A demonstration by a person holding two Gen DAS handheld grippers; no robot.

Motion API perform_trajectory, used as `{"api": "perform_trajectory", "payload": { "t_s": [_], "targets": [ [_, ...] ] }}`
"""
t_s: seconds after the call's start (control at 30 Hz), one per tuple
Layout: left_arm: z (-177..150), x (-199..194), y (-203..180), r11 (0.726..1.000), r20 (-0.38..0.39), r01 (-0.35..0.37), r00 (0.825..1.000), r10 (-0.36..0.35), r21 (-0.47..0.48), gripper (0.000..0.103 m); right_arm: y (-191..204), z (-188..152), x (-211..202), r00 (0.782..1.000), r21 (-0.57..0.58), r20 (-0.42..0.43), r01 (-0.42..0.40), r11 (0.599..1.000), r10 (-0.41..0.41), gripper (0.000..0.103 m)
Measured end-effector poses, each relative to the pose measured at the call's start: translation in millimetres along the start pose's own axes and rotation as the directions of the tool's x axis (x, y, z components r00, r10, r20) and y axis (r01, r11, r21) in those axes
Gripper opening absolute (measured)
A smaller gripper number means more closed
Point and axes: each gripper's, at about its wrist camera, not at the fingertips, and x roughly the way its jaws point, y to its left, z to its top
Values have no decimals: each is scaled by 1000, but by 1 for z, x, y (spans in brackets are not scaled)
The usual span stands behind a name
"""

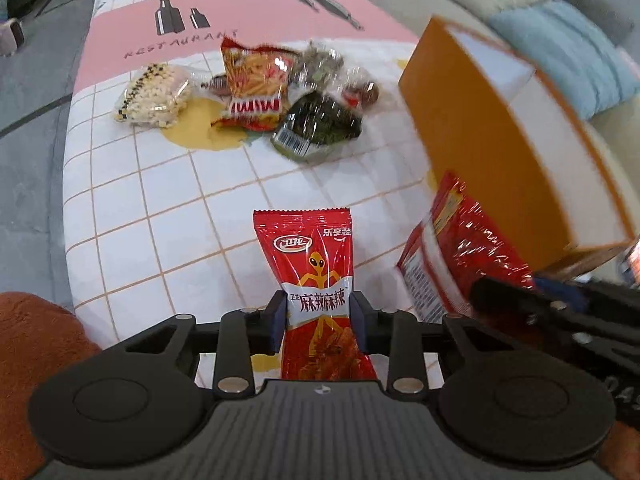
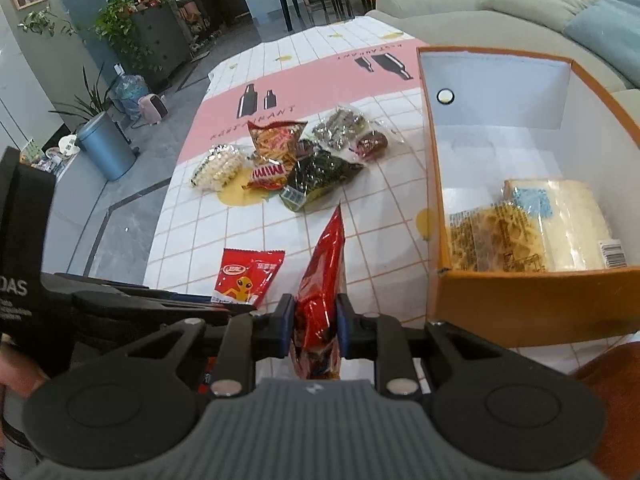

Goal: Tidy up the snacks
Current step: 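Grasp the red spicy-strip packet with the left tool, then carry the red packets over the box with both tools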

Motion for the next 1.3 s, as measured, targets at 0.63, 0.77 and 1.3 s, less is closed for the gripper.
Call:
{"api": "perform_trajectory", "payload": {
  "t_s": [0.63,0.77,1.3],
  "targets": [
    [103,-69,-104,974,170,173,965,-197,149,37,-46,79,-94,939,59,323,104,993,-117,19],
    [122,-56,-140,962,158,175,965,-210,209,37,-79,95,-98,924,122,335,149,981,-182,19],
    [169,65,-189,969,-91,70,995,-50,237,37,-187,110,-9,988,460,151,-59,886,-12,19]
  ]
}}
